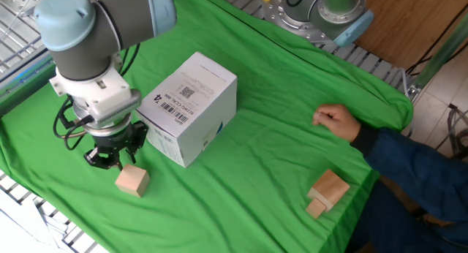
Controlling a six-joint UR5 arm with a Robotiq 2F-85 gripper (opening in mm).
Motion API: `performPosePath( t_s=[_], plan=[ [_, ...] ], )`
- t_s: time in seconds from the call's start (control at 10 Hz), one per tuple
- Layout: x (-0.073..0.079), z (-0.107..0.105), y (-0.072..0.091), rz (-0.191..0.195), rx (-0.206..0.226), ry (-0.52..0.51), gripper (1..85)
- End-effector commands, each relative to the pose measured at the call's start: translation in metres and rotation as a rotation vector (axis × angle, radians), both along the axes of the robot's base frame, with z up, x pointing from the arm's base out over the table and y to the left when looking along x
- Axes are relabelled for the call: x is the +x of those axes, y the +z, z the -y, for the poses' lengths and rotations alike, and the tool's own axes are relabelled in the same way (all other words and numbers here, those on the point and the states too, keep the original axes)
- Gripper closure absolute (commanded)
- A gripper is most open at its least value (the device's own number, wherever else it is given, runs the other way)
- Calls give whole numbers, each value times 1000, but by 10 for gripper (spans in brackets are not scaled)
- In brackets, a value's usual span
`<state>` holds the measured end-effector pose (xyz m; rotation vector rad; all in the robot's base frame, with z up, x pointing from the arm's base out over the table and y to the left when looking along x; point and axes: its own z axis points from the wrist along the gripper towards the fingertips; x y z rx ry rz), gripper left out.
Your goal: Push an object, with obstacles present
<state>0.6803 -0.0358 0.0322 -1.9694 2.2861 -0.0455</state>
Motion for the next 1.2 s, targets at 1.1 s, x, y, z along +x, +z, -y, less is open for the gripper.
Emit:
performPosePath(
  t_s=[1.1],
  plan=[
    [-11,-98,8,-8,-7,-222,527]
  ],
)
